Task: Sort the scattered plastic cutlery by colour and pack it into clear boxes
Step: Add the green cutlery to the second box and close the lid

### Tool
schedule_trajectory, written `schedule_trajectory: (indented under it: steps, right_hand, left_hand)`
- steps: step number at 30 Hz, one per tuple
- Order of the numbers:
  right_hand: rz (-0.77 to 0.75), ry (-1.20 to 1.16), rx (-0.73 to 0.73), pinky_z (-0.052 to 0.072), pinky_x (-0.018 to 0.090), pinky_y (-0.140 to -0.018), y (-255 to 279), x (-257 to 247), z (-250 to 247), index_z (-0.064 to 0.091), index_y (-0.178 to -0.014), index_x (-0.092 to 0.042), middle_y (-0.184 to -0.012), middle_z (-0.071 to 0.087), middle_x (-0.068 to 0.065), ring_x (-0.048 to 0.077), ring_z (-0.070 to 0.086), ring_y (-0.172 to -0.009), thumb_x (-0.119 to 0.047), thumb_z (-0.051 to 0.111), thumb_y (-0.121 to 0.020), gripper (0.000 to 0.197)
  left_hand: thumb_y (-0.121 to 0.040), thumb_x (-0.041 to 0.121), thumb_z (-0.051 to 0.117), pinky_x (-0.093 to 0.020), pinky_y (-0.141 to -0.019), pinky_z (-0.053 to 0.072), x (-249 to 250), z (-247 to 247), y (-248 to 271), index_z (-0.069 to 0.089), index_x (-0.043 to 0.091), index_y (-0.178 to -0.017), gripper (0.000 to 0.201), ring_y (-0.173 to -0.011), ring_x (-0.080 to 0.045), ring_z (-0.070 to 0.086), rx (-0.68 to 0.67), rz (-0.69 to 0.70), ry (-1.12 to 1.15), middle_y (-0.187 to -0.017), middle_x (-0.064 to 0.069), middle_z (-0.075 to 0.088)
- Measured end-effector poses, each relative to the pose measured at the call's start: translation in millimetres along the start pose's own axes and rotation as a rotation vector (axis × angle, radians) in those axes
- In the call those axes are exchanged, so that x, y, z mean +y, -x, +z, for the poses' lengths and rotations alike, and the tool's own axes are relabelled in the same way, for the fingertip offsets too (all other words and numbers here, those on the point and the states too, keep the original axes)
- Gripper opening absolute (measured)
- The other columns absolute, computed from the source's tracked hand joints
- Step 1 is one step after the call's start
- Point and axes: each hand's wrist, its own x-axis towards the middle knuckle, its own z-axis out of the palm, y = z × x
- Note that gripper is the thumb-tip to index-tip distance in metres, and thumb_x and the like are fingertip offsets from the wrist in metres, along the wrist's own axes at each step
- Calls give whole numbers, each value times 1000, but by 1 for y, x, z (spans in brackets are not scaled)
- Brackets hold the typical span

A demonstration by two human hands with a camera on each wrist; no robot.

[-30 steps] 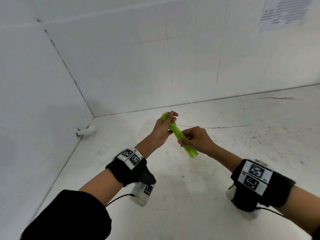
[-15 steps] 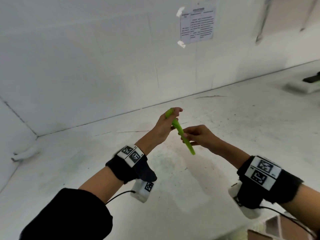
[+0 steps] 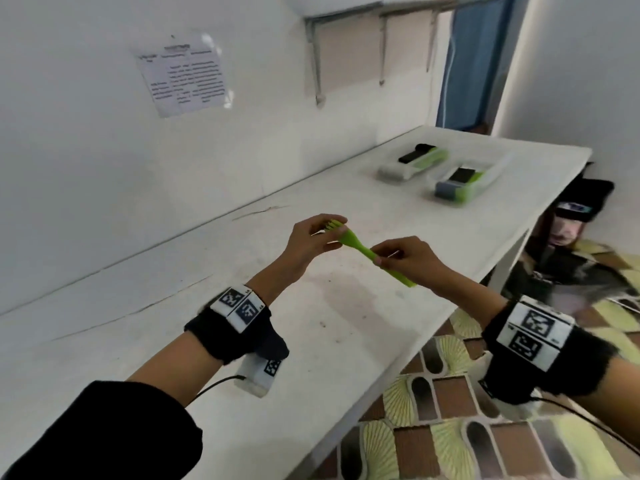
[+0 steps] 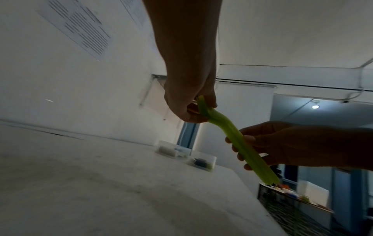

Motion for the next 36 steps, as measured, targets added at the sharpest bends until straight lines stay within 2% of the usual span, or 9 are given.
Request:
schedule_trajectory:
  steps: [5, 10, 15, 18, 20, 23, 28, 31, 36]
  right_hand:
    - [115, 26, 102, 45, 21, -84, 16, 50, -58, 69, -103, -14, -89, 66, -3, 10, 62, -81, -17, 68, -83, 20]
    - [166, 33, 250, 48, 18, -79, 27, 90, -104, 68, -100, -19, -85, 65, -7, 3, 58, -76, -15, 69, -83, 17]
    - [226, 50, 313, 45, 7, -67, 28, 126, -142, 68, -106, -10, -90, 66, -1, 4, 58, -77, -12, 66, -84, 21]
    - [267, 33, 343, 46, 7, -66, 25, 149, -169, 69, -105, -9, -90, 67, 0, 5, 60, -77, -10, 65, -84, 22]
    - [284, 5, 363, 48, 11, -73, 19, 165, -189, 69, -105, -8, -93, 70, 4, 11, 63, -83, -8, 66, -83, 22]
    - [324, -12, 387, 50, 25, -85, 5, 190, -218, 69, -105, -11, -97, 70, 5, 19, 64, -94, -11, 70, -81, 25]
    - [343, -35, 354, 50, 41, -94, -30, 235, -266, 69, -105, -10, -98, 70, 8, 24, 65, -95, -10, 72, -78, 26]
    - [333, -22, 308, 50, 42, -94, -54, 256, -296, 68, -106, -7, -97, 70, 9, 26, 66, -94, -9, 70, -80, 27]
    - [296, 53, 233, 52, 35, -91, -90, 293, -336, 69, -106, -7, -99, 71, 9, 22, 66, -92, -11, 71, -80, 26]
  left_hand:
    - [-84, 4, 65, -22, -79, 54, -7, 80, -43, 67, 6, -102, 18, -84, -14, 62, -124, 52, -67, -88, -5, 64]
    - [-82, 2, 67, -18, -74, 54, -13, 143, -81, 67, 6, -102, 21, -81, -12, 62, -256, 61, -49, -86, -6, 65]
    - [-80, -1, 69, -14, -69, 52, -23, 199, -121, 66, 3, -104, 24, -70, 1, 63, -365, 68, -55, -83, -1, 65]
    - [-80, -1, 69, -15, -70, 52, -27, 234, -147, 66, 6, -102, 23, -73, -2, 62, -423, 65, -58, -83, 1, 64]
    - [-80, 0, 68, -16, -71, 53, -29, 255, -168, 66, 6, -101, 22, -77, -6, 61, -465, 66, -60, -83, 0, 63]
    - [-81, 2, 68, -16, -70, 54, -31, 286, -203, 65, 6, -101, 21, -78, -9, 60, -536, 90, -83, -84, -2, 62]
    - [-81, 3, 69, -18, -70, 54, -36, 331, -265, 66, 6, -99, 19, -78, -10, 62, -597, 112, -130, -91, -7, 64]
    - [-82, 5, 68, -17, -70, 54, -34, 351, -299, 67, 9, -101, 20, -80, -11, 64, -639, 119, -212, -93, -5, 66]
    - [-84, 8, 67, -16, -69, 54, -36, 377, -347, 66, 9, -110, 26, -80, -11, 63, -726, 95, -384, -95, -3, 65]
